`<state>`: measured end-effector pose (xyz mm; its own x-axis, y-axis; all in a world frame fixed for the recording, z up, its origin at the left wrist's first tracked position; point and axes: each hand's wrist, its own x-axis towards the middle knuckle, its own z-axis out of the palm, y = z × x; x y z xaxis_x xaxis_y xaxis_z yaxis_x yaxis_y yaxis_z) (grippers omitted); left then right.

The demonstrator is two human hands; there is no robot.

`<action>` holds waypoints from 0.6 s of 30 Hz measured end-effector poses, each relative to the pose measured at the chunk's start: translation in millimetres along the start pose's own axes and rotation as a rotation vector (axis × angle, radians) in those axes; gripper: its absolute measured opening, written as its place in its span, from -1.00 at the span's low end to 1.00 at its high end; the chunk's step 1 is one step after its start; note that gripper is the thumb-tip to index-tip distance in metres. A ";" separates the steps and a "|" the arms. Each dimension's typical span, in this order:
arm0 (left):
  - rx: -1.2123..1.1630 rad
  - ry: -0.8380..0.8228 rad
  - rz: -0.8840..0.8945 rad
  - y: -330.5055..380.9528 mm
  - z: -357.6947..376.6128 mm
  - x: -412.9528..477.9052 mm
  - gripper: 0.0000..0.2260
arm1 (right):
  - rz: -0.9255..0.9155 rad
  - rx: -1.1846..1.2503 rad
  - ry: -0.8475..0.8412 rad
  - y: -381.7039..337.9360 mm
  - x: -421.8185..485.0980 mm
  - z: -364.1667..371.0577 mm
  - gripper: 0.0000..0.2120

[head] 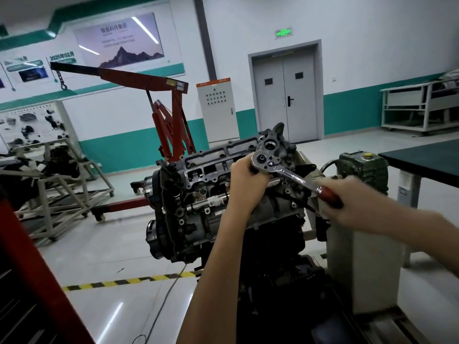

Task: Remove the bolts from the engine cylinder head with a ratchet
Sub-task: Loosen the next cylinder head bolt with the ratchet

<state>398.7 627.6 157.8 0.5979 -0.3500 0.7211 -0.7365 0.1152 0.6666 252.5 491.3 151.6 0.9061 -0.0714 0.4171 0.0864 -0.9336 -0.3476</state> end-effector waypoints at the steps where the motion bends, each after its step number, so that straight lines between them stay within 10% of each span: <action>1: -0.008 0.010 0.003 -1.0 -0.1 -0.9 -0.67 | -0.014 -0.068 0.029 5.3 6.0 -6.9 -0.87; 12: -0.080 0.120 0.049 0.3 2.5 -11.5 -0.57 | 0.224 0.688 0.336 -92.4 -13.9 125.7 -0.83; 18: 0.007 0.032 0.032 -1.8 -7.1 -3.8 -0.54 | 0.026 0.297 0.089 -29.3 -16.8 50.7 -0.73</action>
<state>400.0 635.3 155.2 0.5840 -0.3168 0.7474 -0.7574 0.1188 0.6421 255.7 537.6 112.2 0.8709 -0.1363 0.4722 0.1931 -0.7886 -0.5838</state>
